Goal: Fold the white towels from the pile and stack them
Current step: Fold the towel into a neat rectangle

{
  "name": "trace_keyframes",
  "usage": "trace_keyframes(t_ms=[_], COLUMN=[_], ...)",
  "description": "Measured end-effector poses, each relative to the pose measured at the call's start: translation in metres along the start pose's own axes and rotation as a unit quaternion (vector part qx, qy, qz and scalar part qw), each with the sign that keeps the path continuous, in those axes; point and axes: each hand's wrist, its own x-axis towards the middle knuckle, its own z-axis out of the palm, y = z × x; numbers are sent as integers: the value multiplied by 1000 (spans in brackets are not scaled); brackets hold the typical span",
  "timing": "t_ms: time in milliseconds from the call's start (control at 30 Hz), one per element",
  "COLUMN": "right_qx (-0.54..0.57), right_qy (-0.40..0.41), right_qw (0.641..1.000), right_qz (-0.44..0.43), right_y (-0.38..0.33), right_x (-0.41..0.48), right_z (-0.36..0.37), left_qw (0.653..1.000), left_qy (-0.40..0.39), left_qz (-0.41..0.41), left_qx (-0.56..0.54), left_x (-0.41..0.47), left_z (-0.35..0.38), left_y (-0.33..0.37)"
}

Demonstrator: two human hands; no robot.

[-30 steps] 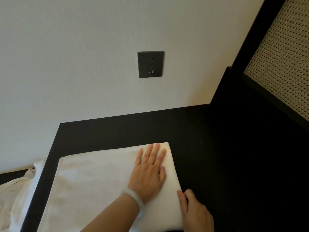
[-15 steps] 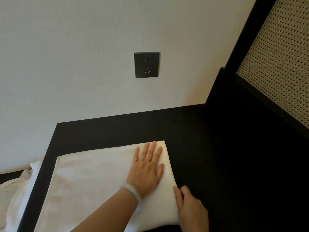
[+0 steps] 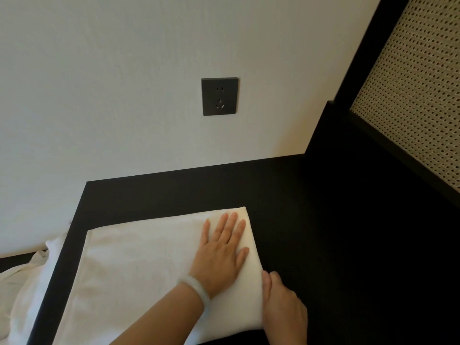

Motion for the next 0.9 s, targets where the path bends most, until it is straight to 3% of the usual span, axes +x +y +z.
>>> trace_keyframes(t_ms=[400,467,533,567,633,733,867,900], right_qx=[-5,-54,-72,-78,-130,-160,-188,-169], right_qy=[6,77,190,193,105,44,146,154], right_qw=[999,993,963,949,923,919,909,904], right_qz=[-39,-77,-178,-235,-346,-357,-342,-362], right_y=[3,-2,-15,-23,-33,-32,-57,-72], right_x=[0,3,6,7,13,26,21,20], right_z=[-4,-7,-5,-2,5,8,7,11], left_qw=[999,999,1000,999,998,994,948,941], left_qy=[-11,-7,14,20,30,42,46,45], left_qz=[32,29,-2,-22,-52,-99,-316,-335], left_qx=[12,-14,-28,-27,-3,6,-8,-9], left_x=[-1,-3,-14,-23,-45,-80,-117,-115], left_z=[1,-4,-6,-5,-3,-11,-18,-23], left_y=[-12,-13,-15,-17,-29,-72,-142,-143])
